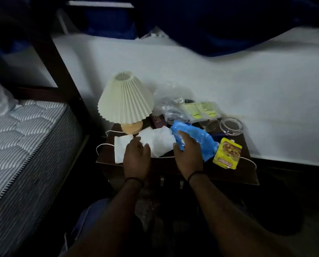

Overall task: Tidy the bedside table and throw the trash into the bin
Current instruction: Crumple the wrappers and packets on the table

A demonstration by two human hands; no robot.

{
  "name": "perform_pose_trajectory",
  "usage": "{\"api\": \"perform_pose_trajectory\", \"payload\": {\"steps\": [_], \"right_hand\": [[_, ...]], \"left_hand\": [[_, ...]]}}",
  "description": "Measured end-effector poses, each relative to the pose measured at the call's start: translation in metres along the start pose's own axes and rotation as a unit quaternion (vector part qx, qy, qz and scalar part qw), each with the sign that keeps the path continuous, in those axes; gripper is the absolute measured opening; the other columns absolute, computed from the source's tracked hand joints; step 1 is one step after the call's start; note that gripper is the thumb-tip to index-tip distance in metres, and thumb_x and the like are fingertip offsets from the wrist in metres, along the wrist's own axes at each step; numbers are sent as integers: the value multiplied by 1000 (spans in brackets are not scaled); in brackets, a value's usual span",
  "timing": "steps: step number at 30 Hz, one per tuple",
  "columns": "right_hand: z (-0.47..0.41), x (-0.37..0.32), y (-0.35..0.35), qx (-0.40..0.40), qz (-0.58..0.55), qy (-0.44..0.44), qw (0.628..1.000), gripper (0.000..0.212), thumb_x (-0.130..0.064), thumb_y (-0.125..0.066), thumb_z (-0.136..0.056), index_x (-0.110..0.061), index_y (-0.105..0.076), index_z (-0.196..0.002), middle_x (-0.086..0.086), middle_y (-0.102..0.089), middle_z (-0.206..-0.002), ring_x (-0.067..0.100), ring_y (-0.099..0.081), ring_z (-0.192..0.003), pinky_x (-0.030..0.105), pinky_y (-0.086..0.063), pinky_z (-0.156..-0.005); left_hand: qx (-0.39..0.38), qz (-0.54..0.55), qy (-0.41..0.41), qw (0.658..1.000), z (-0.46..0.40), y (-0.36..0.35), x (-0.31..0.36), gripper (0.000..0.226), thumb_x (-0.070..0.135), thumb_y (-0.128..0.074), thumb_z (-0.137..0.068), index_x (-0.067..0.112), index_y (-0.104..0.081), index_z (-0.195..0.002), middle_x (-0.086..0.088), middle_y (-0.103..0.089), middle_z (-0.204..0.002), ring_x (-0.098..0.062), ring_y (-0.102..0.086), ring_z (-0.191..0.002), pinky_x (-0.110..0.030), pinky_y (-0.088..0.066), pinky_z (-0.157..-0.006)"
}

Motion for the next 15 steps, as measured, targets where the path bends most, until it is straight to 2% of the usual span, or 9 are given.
{"api": "perform_pose_trajectory", "payload": {"steps": [1, 4, 7, 10, 12, 14, 15], "right_hand": [[-5, 2, -5, 14, -20, -9, 1000, 49, -26, -61, -90, -19, -50, -137, 4, -57, -134, 23, -49, -126, 39, -42, -105], [-22, 12, -17, 80, -61, -28, 994, 41, -23, -62, -90, -19, -56, -130, 5, -61, -128, 23, -55, -120, 38, -46, -101], [-41, 24, -16, 149, -28, -29, 988, 34, -24, -59, -91, -13, -61, -124, 8, -65, -122, 27, -58, -116, 43, -48, -98], [-56, 32, -14, 135, -18, -51, 989, 29, -24, -58, -92, -13, -64, -118, 6, -68, -116, 23, -61, -110, 40, -50, -95], [-57, 32, -13, 123, -7, -49, 991, 23, -24, -57, -93, -13, -67, -110, 3, -70, -110, 19, -63, -105, 29, -49, -89], [-57, 29, -14, 76, -8, -50, 996, 22, -28, -55, -95, -12, -69, -102, 1, -71, -103, 16, -64, -97, 23, -43, -78], [-57, 28, -17, 32, -20, -52, 998, 25, -33, -55, -95, -13, -68, -102, 0, -71, -103, 15, -63, -97, 23, -43, -78]], "left_hand": [[11, 21, 6, 1000, -3, -2, -1, 42, 39, -53, -85, 13, -63, -116, 0, -67, -101, -17, -61, -98, -37, -48, -90], [23, -1, 26, 999, -16, -16, -3, 34, 27, -59, -90, 15, -61, -122, -2, -66, -99, -10, -57, -88, -22, -38, -81], [29, -13, 3, 1000, -26, -27, -7, 34, 25, -61, -90, 15, -60, -122, -2, -66, -97, -9, -55, -82, -21, -37, -79], [35, -34, 10, 999, -35, -36, -13, 35, 25, -62, -89, 14, -60, -122, -4, -66, -100, -10, -56, -83, -23, -38, -78], [35, -37, 18, 999, -39, -38, -17, 37, 23, -62, -89, 13, -60, -124, -5, -66, -102, -11, -56, -85, -22, -37, -79], [26, -49, 19, 998, -41, -40, -20, 41, 22, -62, -89, 12, -58, -128, -5, -66, -107, -13, -58, -90, -21, -37, -82], [18, -55, 20, 998, -40, -41, -21, 42, 22, -62, -89, 12, -57, -130, -5, -66, -110, -14, -59, -94, -20, -36, -83]]}}
Point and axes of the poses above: each hand's wrist, its own z-axis away from the middle knuckle, its own y-axis out of the back of the hand, x = y × z, the point moved 2 cm from there along -z, towards the middle knuckle
